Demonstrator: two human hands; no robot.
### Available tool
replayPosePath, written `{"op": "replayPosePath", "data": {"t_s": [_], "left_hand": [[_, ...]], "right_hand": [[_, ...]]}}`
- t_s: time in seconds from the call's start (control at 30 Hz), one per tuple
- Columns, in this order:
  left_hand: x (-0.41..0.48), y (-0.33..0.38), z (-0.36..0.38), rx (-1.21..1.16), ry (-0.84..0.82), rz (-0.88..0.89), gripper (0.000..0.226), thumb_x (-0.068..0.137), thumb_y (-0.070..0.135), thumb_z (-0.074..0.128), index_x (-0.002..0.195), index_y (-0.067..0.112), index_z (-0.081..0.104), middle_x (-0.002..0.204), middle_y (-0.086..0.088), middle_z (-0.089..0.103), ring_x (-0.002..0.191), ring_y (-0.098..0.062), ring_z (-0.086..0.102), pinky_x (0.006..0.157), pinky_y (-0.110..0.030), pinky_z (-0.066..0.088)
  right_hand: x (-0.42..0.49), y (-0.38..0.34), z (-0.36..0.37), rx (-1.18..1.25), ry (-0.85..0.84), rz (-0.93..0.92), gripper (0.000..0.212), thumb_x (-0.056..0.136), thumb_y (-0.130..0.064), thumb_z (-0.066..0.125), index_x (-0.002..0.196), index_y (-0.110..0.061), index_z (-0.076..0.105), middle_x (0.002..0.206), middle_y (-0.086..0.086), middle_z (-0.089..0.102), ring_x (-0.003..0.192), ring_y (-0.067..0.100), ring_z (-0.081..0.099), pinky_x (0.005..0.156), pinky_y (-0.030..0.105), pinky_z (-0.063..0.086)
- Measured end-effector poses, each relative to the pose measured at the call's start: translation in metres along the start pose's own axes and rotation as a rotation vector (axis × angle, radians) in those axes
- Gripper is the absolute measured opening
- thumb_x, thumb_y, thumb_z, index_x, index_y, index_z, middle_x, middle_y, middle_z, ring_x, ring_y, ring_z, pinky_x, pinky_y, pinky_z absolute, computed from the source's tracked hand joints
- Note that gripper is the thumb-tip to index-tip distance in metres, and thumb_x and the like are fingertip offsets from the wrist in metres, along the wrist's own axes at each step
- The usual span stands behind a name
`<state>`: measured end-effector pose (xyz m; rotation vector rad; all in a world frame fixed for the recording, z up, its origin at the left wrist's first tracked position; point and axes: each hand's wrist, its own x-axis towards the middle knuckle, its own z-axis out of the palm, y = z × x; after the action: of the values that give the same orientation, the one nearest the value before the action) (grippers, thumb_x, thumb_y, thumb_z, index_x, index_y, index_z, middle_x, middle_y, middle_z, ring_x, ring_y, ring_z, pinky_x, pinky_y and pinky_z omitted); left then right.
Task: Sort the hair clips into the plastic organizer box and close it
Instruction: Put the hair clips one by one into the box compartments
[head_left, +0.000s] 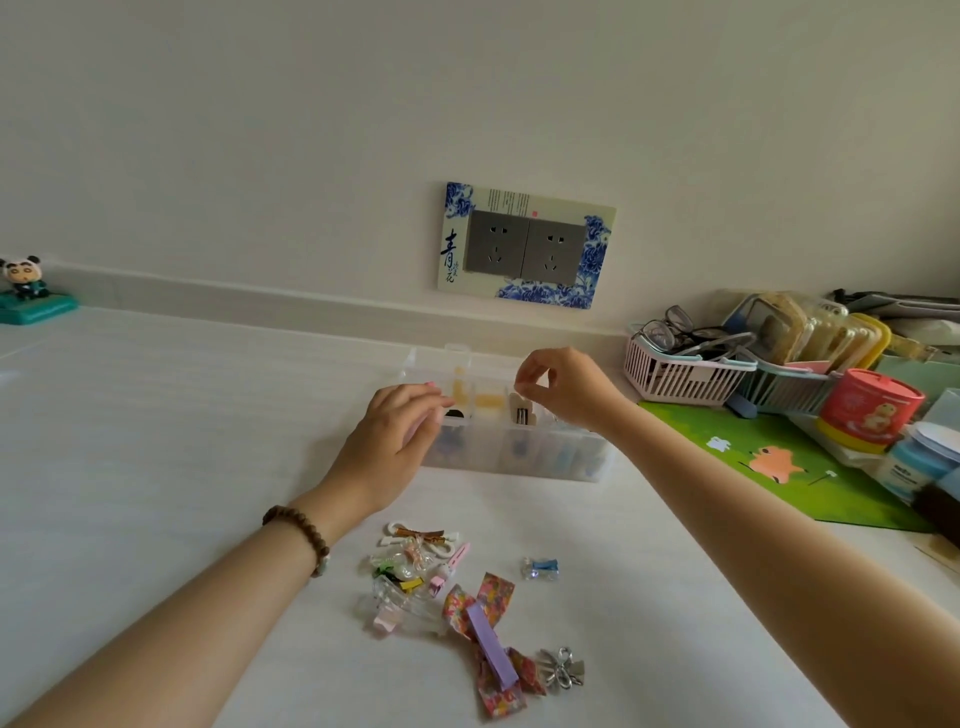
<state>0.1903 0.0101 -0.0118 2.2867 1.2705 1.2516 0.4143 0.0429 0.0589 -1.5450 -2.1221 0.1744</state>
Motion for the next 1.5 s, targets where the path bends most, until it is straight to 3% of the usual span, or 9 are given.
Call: {"op": "replayPosePath", "data": {"t_s": [0.13, 0.27, 0.47, 0.63, 0.7, 1.03, 1.23, 1.43, 1.5], "left_hand": [[0.000, 0.001, 0.001, 0.014, 0.010, 0.007, 0.061, 0.085, 0.055, 0.021, 0.122, 0.023, 0.056, 0.123, 0.013, 0.048, 0.122, 0.002, 0.030, 0.100, -0.017, 0.023], [0.000, 0.001, 0.000, 0.016, -0.003, 0.006, 0.060, 0.086, 0.054, 0.021, 0.123, 0.023, 0.056, 0.125, 0.010, 0.049, 0.123, -0.001, 0.031, 0.101, -0.019, 0.023], [-0.001, 0.001, -0.001, 0.016, -0.017, -0.008, 0.038, 0.096, 0.035, 0.032, 0.123, 0.022, 0.055, 0.128, 0.007, 0.049, 0.126, -0.005, 0.031, 0.101, -0.020, 0.023], [-0.001, 0.003, 0.000, 0.017, 0.002, -0.002, 0.041, 0.093, 0.040, 0.031, 0.120, 0.022, 0.057, 0.124, 0.007, 0.051, 0.123, -0.006, 0.034, 0.103, -0.024, 0.027], [-0.001, 0.003, 0.000, 0.028, 0.001, 0.010, 0.045, 0.093, 0.043, 0.030, 0.120, 0.021, 0.058, 0.124, 0.006, 0.052, 0.123, -0.007, 0.034, 0.102, -0.022, 0.025], [-0.002, 0.006, -0.003, 0.009, 0.008, 0.011, 0.036, 0.097, 0.029, 0.033, 0.120, 0.018, 0.058, 0.124, 0.006, 0.051, 0.122, -0.006, 0.034, 0.100, -0.019, 0.023], [-0.002, 0.007, -0.003, 0.002, -0.001, -0.003, 0.038, 0.097, 0.033, 0.031, 0.122, 0.020, 0.057, 0.123, 0.011, 0.048, 0.122, -0.002, 0.031, 0.101, -0.020, 0.025], [-0.002, 0.005, -0.002, -0.005, 0.004, -0.001, 0.036, 0.097, 0.030, 0.033, 0.121, 0.020, 0.057, 0.122, 0.011, 0.048, 0.123, -0.003, 0.032, 0.102, -0.020, 0.025], [-0.001, 0.004, -0.001, 0.007, 0.011, 0.009, 0.036, 0.097, 0.030, 0.033, 0.120, 0.019, 0.058, 0.123, 0.009, 0.050, 0.122, -0.006, 0.034, 0.101, -0.020, 0.025]], "right_hand": [[-0.008, 0.006, 0.002, -0.193, -0.084, -0.047, 0.030, 0.096, -0.036, 0.040, 0.103, -0.022, 0.065, 0.100, -0.003, 0.069, 0.101, 0.018, 0.054, 0.093, 0.034, 0.029], [-0.016, 0.003, 0.002, -0.144, -0.172, -0.011, 0.054, 0.097, -0.047, 0.019, 0.099, -0.027, 0.069, 0.089, -0.005, 0.067, 0.115, 0.020, 0.046, 0.104, 0.036, 0.020], [-0.063, -0.021, -0.017, 0.088, 0.067, -0.155, 0.032, 0.092, -0.040, 0.046, 0.102, -0.021, 0.068, 0.103, -0.007, 0.069, 0.096, 0.010, 0.059, 0.088, 0.029, 0.044], [-0.118, -0.026, -0.018, 0.162, -0.403, -0.150, 0.020, 0.082, -0.036, 0.065, 0.099, -0.026, 0.069, 0.096, -0.016, 0.068, 0.081, 0.002, 0.062, 0.073, 0.018, 0.052], [-0.131, -0.019, -0.011, 0.142, -0.448, -0.122, 0.024, 0.078, -0.037, 0.070, 0.099, -0.028, 0.069, 0.097, -0.014, 0.067, 0.082, 0.002, 0.059, 0.072, 0.018, 0.051], [-0.131, -0.013, 0.004, 0.240, -0.278, -0.134, 0.010, 0.079, -0.020, 0.072, 0.089, -0.021, 0.070, 0.082, -0.008, 0.068, 0.074, 0.005, 0.062, 0.069, 0.021, 0.054], [-0.091, -0.010, -0.017, 0.515, 0.061, 0.040, 0.006, 0.076, -0.011, 0.072, 0.079, -0.014, 0.067, 0.073, -0.002, 0.069, 0.062, 0.003, 0.063, 0.068, 0.017, 0.054], [-0.098, -0.006, -0.012, 0.143, -0.367, -0.074, 0.021, 0.077, -0.026, 0.072, 0.096, -0.018, 0.070, 0.089, -0.014, 0.068, 0.077, -0.004, 0.063, 0.071, 0.006, 0.048], [-0.106, 0.000, -0.002, 0.129, -0.368, -0.063, 0.021, 0.077, -0.026, 0.073, 0.097, -0.020, 0.071, 0.089, -0.014, 0.066, 0.075, -0.003, 0.060, 0.068, 0.006, 0.046]]}}
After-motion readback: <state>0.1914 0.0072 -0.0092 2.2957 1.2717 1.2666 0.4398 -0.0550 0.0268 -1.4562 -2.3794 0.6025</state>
